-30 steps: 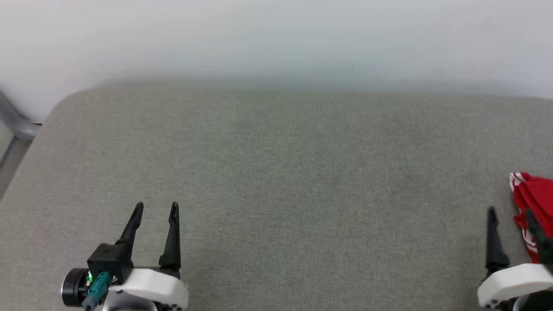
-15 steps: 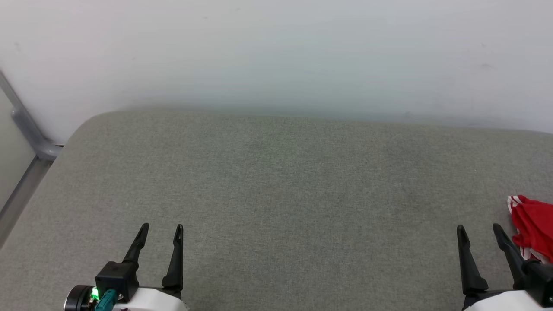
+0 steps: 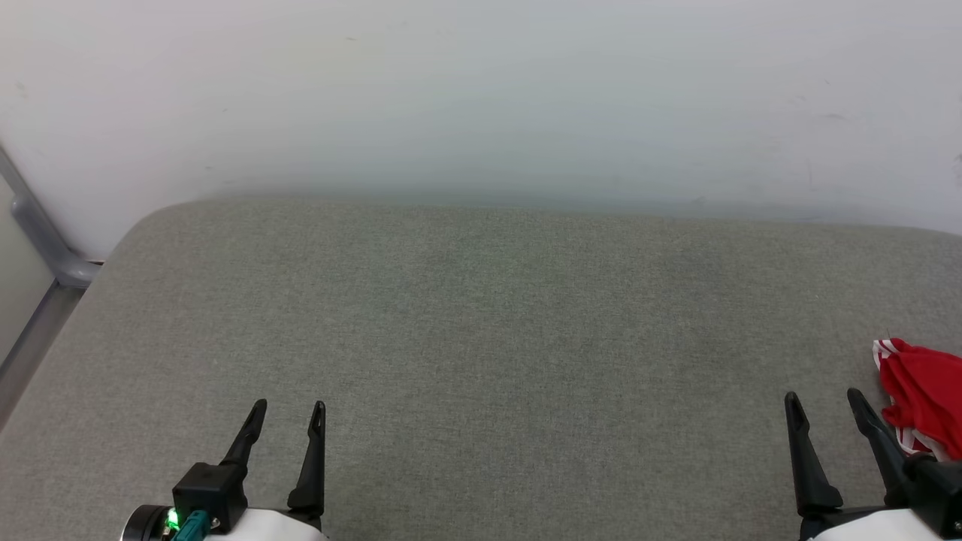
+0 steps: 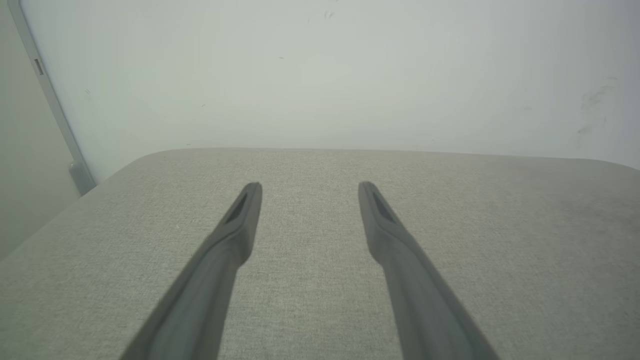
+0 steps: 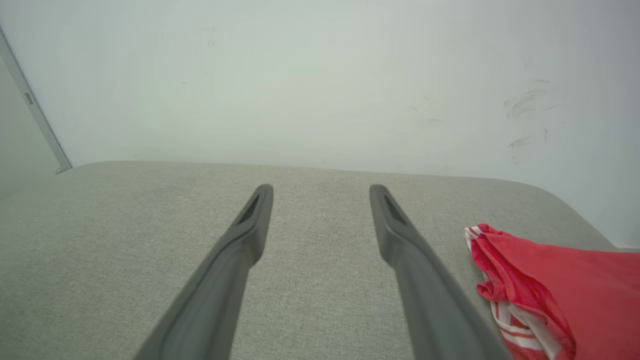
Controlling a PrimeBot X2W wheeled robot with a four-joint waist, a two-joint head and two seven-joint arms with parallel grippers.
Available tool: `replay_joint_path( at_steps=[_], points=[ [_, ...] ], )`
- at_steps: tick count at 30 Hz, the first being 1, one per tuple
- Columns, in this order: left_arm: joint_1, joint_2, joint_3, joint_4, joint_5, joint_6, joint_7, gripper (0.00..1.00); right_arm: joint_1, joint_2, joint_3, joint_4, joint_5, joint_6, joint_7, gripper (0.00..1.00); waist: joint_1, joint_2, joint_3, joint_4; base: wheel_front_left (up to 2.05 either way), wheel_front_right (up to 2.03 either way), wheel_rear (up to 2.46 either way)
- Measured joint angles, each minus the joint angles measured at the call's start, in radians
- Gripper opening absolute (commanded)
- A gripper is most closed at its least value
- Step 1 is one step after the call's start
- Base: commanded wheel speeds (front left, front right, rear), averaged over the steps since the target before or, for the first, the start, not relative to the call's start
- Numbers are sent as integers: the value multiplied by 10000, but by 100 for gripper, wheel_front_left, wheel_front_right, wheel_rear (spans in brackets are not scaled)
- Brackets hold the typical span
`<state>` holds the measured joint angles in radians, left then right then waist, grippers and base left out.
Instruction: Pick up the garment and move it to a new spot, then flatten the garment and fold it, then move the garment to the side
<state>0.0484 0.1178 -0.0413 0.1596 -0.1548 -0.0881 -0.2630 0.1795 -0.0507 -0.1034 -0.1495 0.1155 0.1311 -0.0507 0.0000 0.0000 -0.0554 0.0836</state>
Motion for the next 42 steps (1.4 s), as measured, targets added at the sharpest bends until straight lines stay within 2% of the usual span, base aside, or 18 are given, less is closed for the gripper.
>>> replay_joint_path(
  at_steps=[7, 8, 12, 23, 42],
  points=[
    [-23, -67, 92, 96, 12, -92, 0, 100, -13, 0, 81, 113, 153, 0, -15, 100, 0, 0, 22, 25, 0, 0, 0],
    [-14, -79, 94, 132, 8, -90, 2, 0, -4, 2, 84, 173, 165, 2, -13, 0, 0, 0, 24, 28, 0, 0, 0],
    [152, -104, 113, 487, -138, -88, 105, 0, 81, 13, 113, 535, 316, 2, -2, 0, 0, 0, 30, 18, 0, 0, 0],
    [32, -226, 332, 581, -2420, -104, 698, 0, -201, 13, 132, 1070, 2688, 2, 228, 0, 0, 0, 84, -65, 0, 0, 0],
    [-340, -328, 608, 610, -5490, -178, 1457, 0, -848, -2, 132, 1812, 5831, 0, 529, 0, 1, 0, 168, -196, 0, 0, 0]
  ],
)
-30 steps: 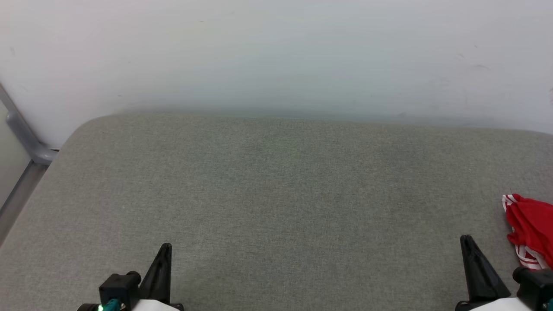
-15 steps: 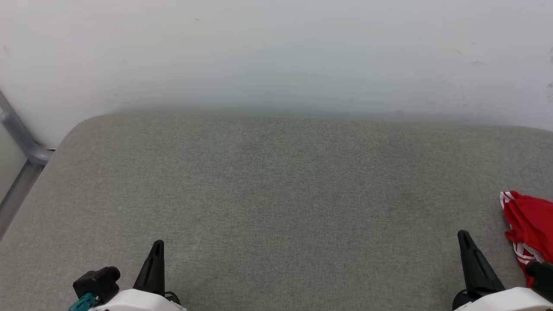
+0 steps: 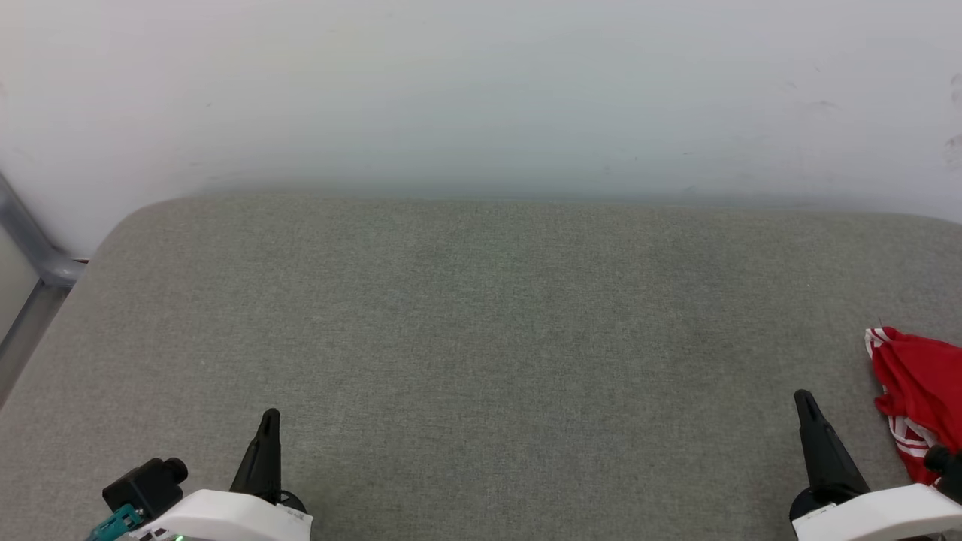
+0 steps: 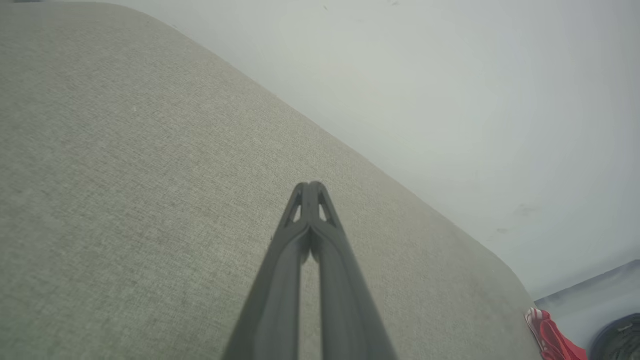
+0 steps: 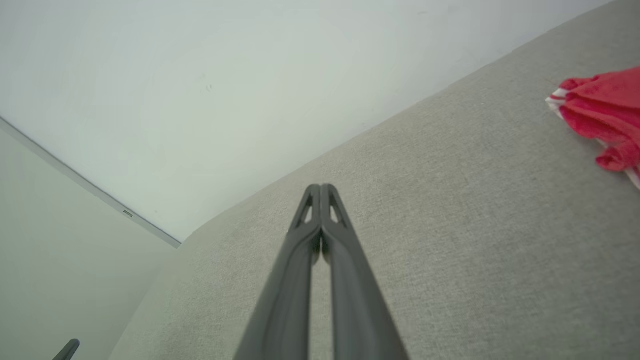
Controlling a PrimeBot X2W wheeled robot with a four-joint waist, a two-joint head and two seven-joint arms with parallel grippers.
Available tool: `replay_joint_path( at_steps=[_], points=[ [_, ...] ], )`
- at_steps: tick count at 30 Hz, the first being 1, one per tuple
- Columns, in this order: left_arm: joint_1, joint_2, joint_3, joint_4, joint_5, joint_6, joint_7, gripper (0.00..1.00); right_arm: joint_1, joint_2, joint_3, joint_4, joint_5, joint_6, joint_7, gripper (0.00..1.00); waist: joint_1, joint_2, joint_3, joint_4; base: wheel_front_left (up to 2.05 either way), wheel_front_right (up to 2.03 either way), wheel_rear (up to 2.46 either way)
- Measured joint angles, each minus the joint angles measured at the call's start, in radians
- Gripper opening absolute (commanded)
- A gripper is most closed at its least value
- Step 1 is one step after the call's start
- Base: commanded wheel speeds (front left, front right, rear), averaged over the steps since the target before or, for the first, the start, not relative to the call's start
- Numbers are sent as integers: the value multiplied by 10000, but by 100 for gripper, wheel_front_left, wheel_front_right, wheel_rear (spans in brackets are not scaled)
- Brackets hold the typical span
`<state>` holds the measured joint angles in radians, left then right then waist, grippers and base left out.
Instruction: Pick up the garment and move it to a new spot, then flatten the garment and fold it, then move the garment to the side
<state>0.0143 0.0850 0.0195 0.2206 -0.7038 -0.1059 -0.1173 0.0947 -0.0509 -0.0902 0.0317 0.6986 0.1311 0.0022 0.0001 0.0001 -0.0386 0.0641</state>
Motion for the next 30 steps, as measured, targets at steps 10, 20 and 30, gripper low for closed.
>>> replay_joint_path(
  at_steps=[10, 20, 30],
  points=[
    [-169, -35, 159, 33, -1381, -46, 349, 0, -306, -12, -13, 318, 1396, 0, 163, 0, 0, 0, 44, -68, 0, 0, 0],
    [-328, -81, 267, 71, -2619, -82, 665, 0, -561, -17, -25, 610, 2654, -2, 293, 0, 0, 0, 89, -137, 0, 0, 0],
    [-466, -142, 403, 98, -3749, -90, 963, 0, -761, -23, -42, 876, 3804, -2, 430, 0, 0, 0, 133, -205, 0, 0, 0]
  ],
)
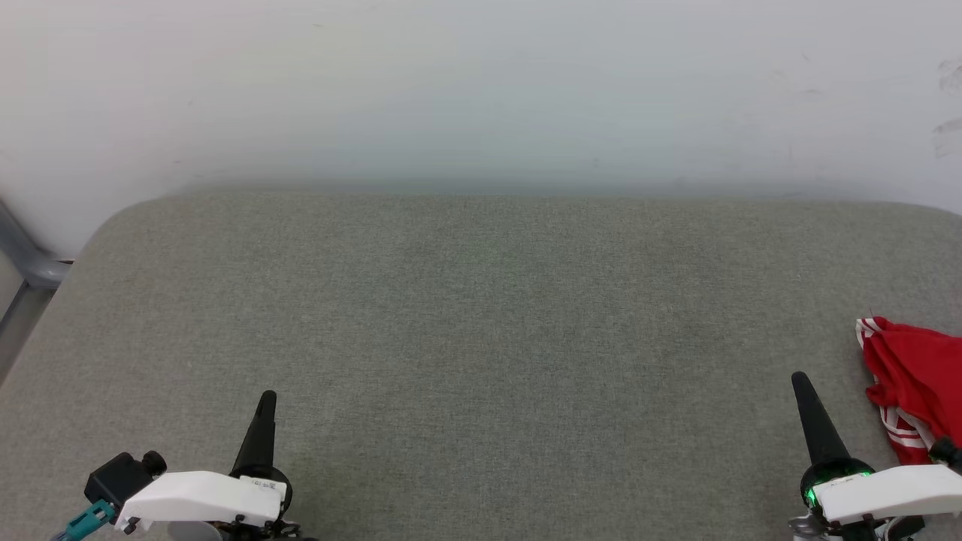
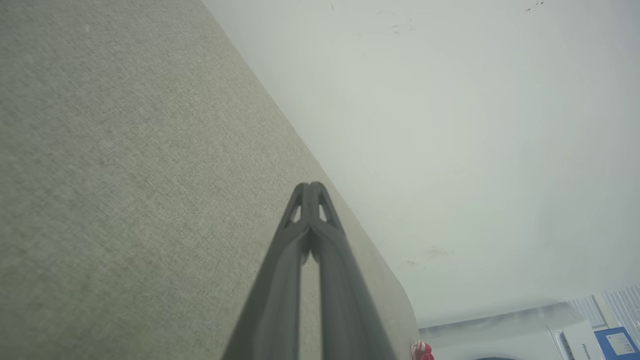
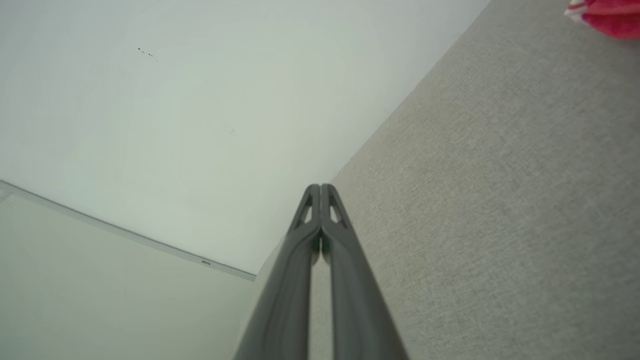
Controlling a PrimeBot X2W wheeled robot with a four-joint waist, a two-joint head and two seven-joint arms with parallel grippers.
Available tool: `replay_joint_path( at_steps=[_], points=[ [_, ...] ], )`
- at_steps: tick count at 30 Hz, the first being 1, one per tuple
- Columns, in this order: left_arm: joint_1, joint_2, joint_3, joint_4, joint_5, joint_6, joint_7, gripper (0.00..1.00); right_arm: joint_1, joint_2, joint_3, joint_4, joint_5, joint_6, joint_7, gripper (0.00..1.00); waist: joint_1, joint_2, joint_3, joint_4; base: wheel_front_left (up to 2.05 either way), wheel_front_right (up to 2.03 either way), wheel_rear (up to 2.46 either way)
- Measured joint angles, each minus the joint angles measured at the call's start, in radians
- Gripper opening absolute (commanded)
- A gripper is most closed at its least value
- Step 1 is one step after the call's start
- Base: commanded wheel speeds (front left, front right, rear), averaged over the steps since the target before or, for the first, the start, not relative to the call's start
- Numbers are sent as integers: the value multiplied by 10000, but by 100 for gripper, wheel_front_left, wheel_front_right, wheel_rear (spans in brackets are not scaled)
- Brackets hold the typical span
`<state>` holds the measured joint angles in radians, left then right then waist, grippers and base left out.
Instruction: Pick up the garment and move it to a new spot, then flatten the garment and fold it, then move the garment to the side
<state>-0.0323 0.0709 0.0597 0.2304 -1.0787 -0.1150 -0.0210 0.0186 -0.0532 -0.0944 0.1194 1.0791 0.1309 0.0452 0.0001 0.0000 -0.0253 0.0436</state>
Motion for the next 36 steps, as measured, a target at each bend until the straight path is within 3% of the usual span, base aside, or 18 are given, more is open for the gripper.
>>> replay_joint_path(
  at_steps=[36],
  points=[
    [-435, -132, 347, 96, -3310, -82, 842, 0, -785, -6, -75, 786, 3340, 0, 370, 0, 0, 0, 159, -245, 0, 0, 0]
  ],
)
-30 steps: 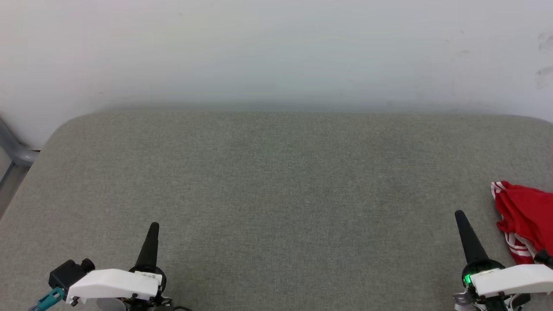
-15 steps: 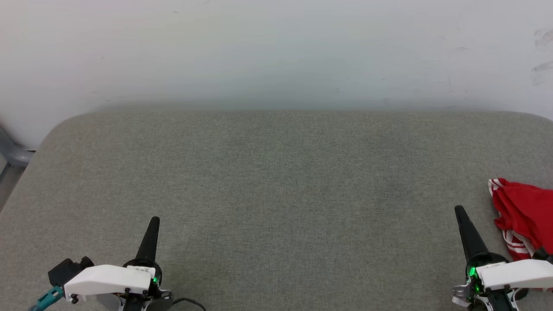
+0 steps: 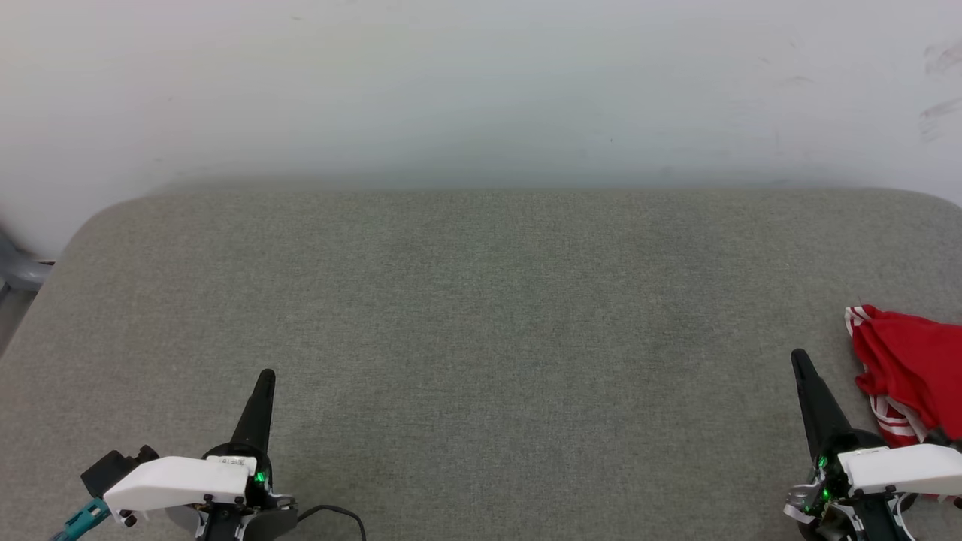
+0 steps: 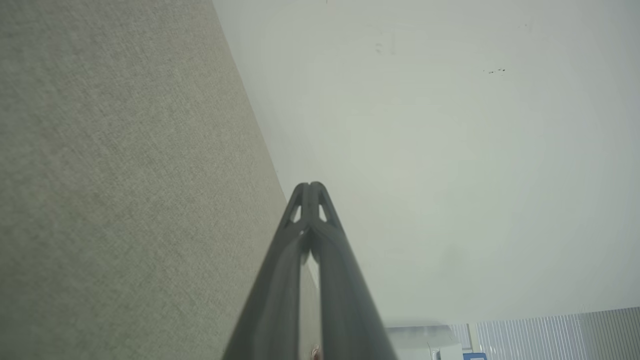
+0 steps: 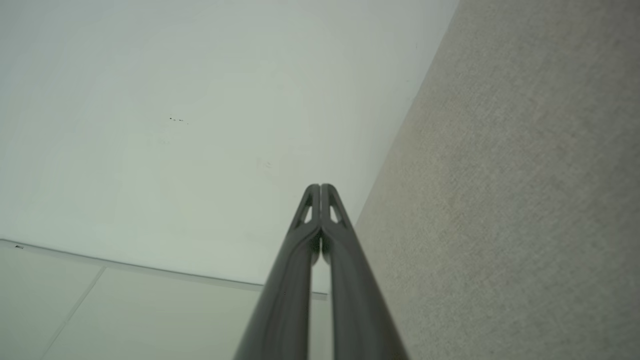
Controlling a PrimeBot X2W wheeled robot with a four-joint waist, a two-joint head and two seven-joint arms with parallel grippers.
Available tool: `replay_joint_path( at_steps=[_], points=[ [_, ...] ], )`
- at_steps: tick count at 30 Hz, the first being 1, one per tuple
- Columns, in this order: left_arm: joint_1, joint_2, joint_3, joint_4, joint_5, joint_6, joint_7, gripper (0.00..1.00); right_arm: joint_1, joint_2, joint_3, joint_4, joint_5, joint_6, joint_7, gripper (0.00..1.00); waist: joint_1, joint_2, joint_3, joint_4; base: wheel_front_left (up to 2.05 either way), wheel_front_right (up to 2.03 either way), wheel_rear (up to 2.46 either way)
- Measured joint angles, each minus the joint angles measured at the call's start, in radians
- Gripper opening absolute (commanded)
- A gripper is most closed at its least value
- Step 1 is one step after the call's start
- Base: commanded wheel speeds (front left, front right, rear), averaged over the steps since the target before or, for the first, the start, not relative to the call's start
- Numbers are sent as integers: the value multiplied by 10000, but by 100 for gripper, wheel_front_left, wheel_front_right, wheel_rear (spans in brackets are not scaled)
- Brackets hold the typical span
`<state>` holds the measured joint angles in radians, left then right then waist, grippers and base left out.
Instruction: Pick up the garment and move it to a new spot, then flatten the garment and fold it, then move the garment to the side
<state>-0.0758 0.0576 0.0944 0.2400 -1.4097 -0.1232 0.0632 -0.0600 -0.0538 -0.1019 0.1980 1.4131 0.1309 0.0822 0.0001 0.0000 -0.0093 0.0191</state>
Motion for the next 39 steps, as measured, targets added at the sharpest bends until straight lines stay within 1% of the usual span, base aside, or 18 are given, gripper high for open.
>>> replay_joint_path(
  at_steps=[28, 39],
  points=[
    [-282, -63, 188, 56, -1998, -59, 502, 0, -402, 0, -50, 477, 2008, 0, 251, 0, -1, 0, 124, -190, 0, 0, 0],
    [-293, -67, 196, 59, -2034, -59, 512, 0, -431, 0, -61, 485, 2038, 0, 257, 0, -1, 0, 124, -192, 0, 0, 0]
  ],
)
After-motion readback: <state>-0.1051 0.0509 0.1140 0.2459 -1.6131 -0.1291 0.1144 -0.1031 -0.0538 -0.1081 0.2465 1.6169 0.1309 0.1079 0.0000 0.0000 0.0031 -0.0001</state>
